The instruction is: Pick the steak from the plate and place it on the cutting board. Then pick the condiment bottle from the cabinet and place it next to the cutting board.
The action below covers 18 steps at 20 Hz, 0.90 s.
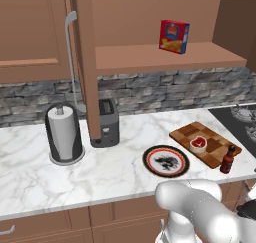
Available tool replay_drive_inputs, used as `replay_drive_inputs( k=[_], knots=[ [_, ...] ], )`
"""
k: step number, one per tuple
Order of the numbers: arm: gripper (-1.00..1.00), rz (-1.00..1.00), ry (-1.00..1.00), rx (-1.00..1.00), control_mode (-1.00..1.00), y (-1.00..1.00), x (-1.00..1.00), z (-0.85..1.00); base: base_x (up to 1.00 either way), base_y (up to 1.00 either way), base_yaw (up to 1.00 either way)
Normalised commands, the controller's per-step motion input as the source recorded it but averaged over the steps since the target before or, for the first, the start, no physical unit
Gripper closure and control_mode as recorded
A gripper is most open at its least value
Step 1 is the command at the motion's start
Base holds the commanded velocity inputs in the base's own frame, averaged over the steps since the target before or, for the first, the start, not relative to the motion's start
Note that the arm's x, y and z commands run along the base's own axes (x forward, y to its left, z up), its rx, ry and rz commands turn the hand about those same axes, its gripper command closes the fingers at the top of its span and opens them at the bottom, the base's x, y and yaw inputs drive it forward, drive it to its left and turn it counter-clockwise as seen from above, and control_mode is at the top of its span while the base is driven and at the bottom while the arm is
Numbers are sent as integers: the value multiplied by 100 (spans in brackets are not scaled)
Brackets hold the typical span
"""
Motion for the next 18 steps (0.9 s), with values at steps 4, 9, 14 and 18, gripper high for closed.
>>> replay_drive_inputs(
  k=[4,9,14,18],
  knots=[
    [-100,1,-2,0,-100,-18,-77,7,0,0,0],
    [-100,0,-1,3,-100,-36,-69,7,0,0,0],
    [-100,0,0,6,-100,-27,-25,36,0,0,0],
    [-100,0,0,1,-100,-1,-2,74,0,0,0]
  ],
)
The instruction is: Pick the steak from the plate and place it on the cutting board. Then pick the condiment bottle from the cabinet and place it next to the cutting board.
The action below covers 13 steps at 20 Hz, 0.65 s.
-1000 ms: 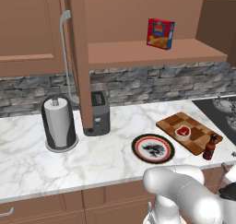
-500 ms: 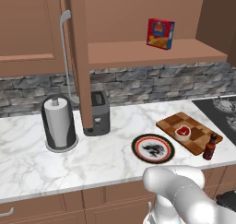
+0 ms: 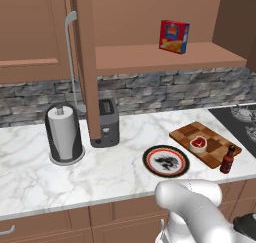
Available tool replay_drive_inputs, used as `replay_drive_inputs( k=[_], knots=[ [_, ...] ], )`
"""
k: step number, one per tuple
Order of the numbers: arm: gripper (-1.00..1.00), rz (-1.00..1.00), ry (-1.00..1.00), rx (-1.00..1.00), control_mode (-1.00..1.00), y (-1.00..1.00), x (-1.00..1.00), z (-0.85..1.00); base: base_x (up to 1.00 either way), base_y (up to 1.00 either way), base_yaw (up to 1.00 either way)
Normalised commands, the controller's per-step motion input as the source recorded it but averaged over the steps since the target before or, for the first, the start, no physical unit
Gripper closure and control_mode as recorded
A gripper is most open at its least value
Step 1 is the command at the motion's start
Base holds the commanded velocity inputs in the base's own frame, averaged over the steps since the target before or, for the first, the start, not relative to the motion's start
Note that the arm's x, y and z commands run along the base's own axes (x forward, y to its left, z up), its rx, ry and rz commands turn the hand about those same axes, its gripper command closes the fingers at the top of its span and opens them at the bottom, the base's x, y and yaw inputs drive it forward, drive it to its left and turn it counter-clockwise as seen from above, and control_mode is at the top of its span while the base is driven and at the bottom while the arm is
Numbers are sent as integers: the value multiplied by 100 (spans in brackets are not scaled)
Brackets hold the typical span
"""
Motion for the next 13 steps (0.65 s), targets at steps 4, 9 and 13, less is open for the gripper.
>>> replay_drive_inputs(
  k=[4,9,13],
  knots=[
    [-100,0,0,0,-100,0,0,91,0,0,0],
    [-100,0,0,0,-100,0,-7,80,0,0,0],
    [-100,0,0,2,-100,-11,-27,57,0,0,0]
  ],
)
